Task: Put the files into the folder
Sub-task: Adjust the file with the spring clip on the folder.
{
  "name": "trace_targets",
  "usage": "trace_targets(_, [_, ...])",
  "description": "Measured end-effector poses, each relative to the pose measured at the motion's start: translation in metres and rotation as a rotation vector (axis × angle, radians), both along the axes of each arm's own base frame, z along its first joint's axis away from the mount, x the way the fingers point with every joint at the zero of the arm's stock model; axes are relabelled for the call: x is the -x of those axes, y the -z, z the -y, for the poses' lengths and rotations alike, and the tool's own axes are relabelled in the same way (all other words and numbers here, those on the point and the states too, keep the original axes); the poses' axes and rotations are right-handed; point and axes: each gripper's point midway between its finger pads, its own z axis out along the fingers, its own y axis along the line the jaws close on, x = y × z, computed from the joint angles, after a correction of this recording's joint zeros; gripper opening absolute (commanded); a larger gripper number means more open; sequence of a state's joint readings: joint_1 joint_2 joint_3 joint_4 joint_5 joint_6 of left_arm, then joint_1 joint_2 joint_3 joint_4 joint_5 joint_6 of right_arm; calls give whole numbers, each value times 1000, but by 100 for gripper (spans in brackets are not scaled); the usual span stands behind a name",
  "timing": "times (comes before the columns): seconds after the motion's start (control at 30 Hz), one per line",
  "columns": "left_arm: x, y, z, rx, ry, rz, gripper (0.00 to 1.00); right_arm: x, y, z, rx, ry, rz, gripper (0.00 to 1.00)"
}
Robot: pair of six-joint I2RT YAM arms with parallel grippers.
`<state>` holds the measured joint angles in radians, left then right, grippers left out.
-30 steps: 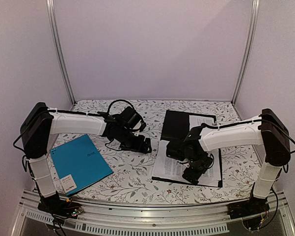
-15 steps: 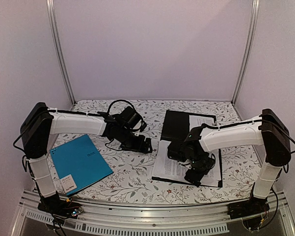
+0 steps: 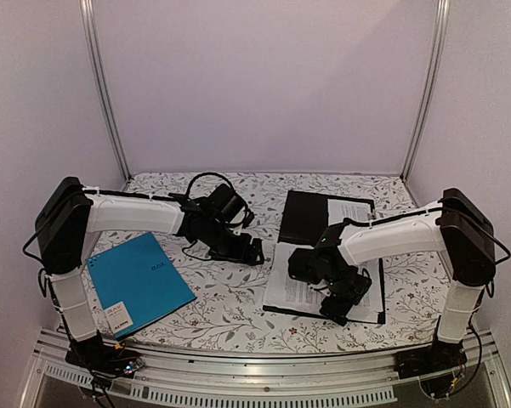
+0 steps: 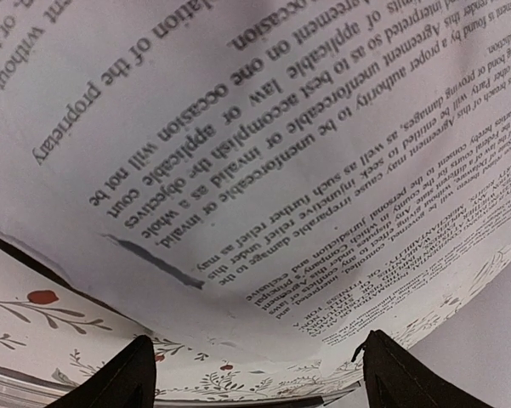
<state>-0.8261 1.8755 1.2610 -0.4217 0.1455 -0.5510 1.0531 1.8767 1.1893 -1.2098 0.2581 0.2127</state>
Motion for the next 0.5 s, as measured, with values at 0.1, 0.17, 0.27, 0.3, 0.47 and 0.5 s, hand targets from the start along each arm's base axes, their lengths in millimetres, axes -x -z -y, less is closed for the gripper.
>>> trace_targets(0.1, [0, 0, 0, 0, 0, 0, 89, -1, 1, 1, 5, -1, 2, 84])
trace_targets(0.17, [0, 0, 0, 2, -1, 0, 89, -1, 0, 1, 7, -3, 7, 84])
trace_targets(0.27, [0, 0, 1, 6, -3, 0, 89, -3, 0, 2, 13, -6, 15, 84])
trace_targets(0.3, [0, 0, 1, 9, -3, 0, 89, -3, 0, 2, 13, -6, 16, 84])
trace_targets(0.47, [1, 3, 0, 9, -7, -5, 88, -4, 0, 2, 14, -3, 17, 84])
trace_targets(0.5, [1, 3, 0, 9, -9, -7, 89, -4, 0, 3, 14, -1, 17, 83])
